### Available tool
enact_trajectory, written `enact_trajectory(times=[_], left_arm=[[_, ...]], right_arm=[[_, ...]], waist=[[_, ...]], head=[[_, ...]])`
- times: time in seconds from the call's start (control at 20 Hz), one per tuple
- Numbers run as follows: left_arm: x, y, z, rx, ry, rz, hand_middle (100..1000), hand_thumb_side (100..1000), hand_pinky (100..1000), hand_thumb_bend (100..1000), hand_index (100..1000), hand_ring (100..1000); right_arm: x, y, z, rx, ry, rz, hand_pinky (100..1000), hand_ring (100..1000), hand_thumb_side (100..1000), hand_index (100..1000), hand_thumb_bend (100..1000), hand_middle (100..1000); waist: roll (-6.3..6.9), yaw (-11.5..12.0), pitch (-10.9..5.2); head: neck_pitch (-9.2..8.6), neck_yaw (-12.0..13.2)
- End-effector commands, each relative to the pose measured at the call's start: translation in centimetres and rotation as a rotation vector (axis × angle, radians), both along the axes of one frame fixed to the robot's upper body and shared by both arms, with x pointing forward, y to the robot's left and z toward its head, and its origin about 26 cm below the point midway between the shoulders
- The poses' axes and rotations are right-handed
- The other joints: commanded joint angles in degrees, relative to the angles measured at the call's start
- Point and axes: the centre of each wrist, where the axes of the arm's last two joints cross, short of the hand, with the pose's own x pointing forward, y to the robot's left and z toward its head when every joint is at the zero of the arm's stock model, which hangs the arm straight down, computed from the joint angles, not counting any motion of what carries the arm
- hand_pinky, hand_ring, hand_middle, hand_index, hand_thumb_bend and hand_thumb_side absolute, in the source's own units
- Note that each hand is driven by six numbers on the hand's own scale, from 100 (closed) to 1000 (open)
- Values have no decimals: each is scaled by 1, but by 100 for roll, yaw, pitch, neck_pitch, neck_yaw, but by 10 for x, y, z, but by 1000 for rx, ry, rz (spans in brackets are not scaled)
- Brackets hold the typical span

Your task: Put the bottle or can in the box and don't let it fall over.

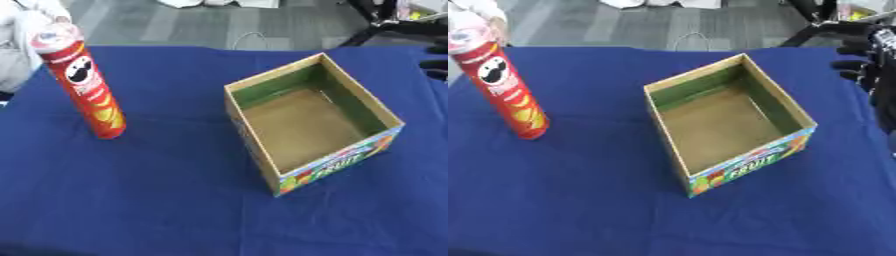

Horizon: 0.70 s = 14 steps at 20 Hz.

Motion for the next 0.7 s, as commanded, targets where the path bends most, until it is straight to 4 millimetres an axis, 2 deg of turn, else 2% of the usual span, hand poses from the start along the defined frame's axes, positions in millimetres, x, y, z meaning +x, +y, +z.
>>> enact_trajectory(times=[0.05,0.25,0.7], left_arm=[[-3,6,12,10,41,18,956,954,926,278,939,916],[-1,8,7,-43,91,7,955,964,890,268,938,918],[4,13,-7,-53,145,8,955,961,892,298,937,921]], right_arm=[[-2,-4,16,-35,-35,-6,877,761,975,805,100,769],[-2,-3,16,-35,-34,-5,877,761,975,805,100,769],[-1,-2,17,-34,-37,-2,877,761,975,805,100,769]], waist=[[1,1,-95],[-4,-14,-96],[-5,-43,-69]], head=[[-23,-3],[-31,2],[-50,28]])
